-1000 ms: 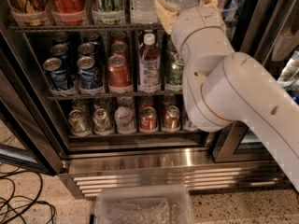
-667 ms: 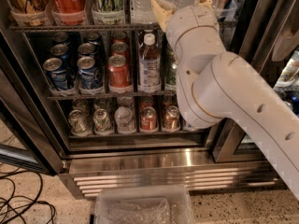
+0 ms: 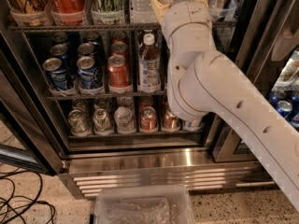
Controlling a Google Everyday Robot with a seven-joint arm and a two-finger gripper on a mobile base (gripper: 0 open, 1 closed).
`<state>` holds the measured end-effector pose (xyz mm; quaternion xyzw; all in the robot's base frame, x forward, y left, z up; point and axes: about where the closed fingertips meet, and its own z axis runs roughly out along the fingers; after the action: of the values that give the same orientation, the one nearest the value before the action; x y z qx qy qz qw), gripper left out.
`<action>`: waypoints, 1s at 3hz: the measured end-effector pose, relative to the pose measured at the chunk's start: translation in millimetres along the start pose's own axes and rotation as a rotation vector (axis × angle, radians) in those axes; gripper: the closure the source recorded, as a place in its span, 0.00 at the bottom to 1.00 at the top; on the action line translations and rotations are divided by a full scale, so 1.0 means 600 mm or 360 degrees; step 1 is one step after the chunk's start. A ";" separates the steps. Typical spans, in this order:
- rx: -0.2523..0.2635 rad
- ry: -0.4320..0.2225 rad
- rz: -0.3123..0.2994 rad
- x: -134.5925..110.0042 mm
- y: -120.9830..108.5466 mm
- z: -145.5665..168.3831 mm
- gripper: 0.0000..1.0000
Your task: Pick water bottle from top shelf of fridge
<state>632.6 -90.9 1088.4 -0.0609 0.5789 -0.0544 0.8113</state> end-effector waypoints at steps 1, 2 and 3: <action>0.0010 -0.0001 -0.0002 0.000 -0.002 0.000 0.31; 0.0082 0.0006 -0.0017 0.008 -0.017 0.017 0.32; 0.0141 0.0018 -0.0030 0.017 -0.035 0.031 0.32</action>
Offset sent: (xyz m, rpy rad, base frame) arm 0.0247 -0.0236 -0.0004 0.0137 -0.0085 -0.1143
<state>653.2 -112.6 1088.3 -0.0302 0.5798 -0.0879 0.8095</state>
